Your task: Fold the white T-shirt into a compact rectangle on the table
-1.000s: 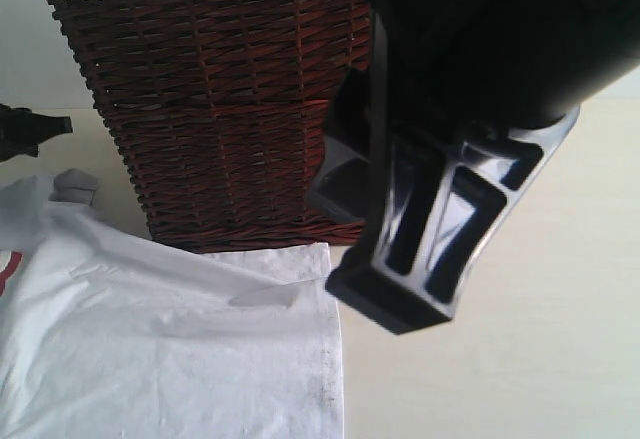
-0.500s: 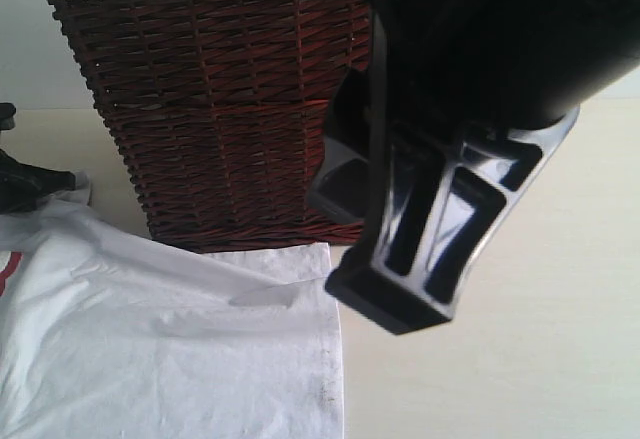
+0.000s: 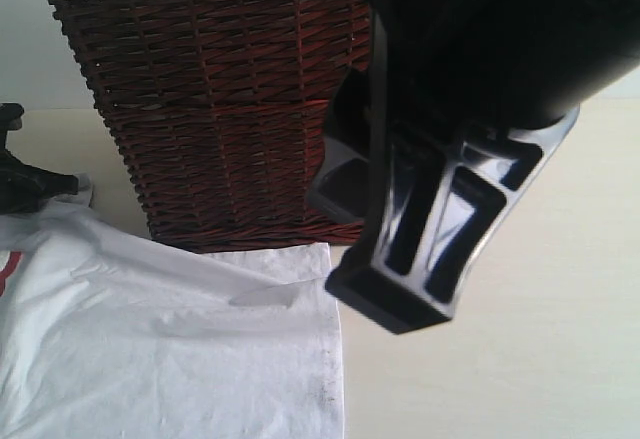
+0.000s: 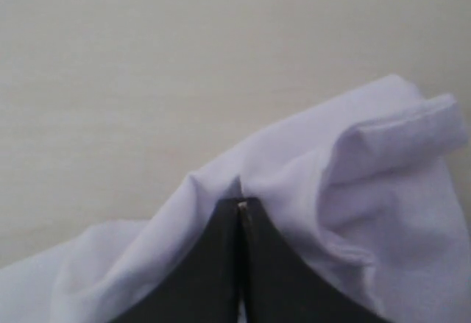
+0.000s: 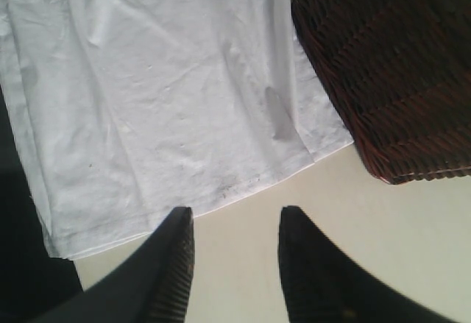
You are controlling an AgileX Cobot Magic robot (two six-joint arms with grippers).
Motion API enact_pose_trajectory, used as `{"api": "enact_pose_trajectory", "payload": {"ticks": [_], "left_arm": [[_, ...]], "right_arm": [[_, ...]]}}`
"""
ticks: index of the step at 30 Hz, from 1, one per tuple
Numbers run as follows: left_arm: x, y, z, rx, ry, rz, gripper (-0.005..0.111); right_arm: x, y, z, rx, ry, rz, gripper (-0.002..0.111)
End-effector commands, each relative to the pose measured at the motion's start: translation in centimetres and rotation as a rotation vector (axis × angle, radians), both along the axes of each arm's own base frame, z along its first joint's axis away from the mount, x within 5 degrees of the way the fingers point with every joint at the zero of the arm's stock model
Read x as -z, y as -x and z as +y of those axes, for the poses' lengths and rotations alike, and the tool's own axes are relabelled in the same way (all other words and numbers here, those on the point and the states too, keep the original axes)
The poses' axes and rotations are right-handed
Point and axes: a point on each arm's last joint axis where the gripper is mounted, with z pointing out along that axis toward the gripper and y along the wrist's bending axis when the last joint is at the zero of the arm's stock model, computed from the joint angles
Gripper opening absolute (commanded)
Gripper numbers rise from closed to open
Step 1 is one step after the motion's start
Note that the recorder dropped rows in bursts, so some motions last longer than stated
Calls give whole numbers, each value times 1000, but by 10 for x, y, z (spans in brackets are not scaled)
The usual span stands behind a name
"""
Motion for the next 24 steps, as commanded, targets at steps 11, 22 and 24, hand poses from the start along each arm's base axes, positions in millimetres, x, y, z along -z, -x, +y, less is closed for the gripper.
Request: {"api": "enact_pose_trajectory", "payload": {"ticks": [11,22,24], "left_arm": [[-11,-10,-36,89,30,-172,0],[-23,-1,10,-67,38,-101,0],[-35,0,10,-68,32,-109,0]], "right_arm": [[0,0,0,1,-3,-3,37],[0,0,0,1,-3,-3,37],[0,0,0,1,-3,-3,37]]}}
